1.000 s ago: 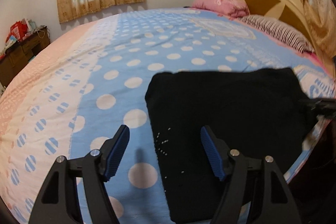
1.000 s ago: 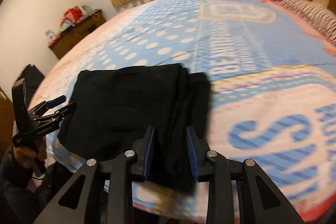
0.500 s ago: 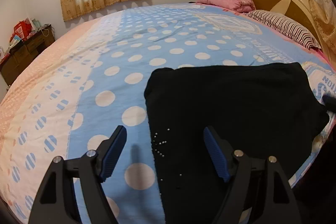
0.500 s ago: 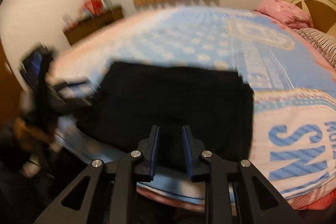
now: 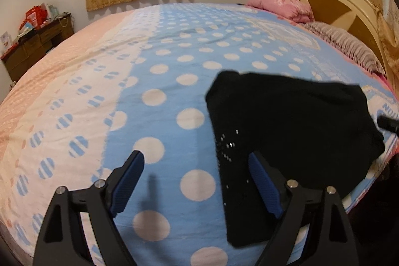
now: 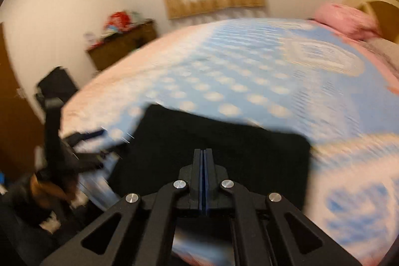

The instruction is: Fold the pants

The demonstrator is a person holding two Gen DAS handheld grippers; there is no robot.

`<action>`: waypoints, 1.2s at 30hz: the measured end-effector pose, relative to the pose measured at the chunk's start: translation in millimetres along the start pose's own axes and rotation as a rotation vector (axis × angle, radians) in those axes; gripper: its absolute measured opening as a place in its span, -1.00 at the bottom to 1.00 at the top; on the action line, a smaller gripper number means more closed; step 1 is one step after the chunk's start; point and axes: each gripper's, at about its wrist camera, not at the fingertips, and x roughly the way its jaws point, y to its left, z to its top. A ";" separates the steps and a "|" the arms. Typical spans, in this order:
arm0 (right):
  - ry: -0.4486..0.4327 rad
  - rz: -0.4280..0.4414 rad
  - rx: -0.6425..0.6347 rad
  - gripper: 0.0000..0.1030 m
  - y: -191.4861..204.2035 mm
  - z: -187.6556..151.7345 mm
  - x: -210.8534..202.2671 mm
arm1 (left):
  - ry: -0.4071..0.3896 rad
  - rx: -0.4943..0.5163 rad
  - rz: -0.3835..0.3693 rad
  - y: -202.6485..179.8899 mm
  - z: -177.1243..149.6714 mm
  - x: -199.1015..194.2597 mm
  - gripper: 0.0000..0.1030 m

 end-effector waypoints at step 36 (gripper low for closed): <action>-0.052 -0.289 0.410 0.30 -87.7 -59.6 -21.9 | 0.039 -0.099 -0.089 -11.0 15.6 41.1 0.95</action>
